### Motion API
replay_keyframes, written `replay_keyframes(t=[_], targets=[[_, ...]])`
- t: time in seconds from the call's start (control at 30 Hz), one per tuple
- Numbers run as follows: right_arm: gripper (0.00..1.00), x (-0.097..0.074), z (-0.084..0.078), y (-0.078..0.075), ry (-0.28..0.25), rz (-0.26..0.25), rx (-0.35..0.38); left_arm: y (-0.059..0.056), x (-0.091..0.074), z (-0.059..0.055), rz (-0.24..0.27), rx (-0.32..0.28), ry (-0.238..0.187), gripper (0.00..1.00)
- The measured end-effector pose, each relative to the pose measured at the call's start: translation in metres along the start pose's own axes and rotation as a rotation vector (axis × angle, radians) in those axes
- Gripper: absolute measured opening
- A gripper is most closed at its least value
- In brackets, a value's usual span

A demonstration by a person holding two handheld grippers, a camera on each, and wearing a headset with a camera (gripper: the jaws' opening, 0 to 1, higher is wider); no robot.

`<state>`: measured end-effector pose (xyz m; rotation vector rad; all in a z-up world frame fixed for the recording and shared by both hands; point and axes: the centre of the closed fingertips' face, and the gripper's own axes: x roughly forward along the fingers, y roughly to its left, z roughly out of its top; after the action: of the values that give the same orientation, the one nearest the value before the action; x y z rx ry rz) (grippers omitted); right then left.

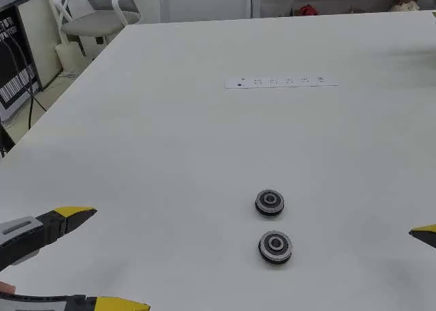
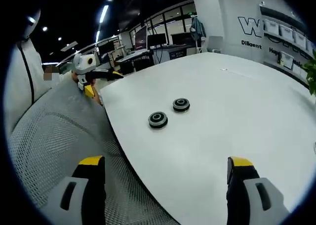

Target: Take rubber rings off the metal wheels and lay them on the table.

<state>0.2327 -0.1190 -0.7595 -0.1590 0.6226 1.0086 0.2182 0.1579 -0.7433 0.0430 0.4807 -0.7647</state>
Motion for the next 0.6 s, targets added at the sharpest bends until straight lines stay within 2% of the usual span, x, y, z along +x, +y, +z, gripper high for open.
replay_keyframes(t=[0.6], targets=[[1.00, -0.0025, -0.0002, -0.0025, -0.014, -0.011, 0.023, 0.0018, 0.0002, -0.0011, 0.012, 0.013, 0.003, 1.00]])
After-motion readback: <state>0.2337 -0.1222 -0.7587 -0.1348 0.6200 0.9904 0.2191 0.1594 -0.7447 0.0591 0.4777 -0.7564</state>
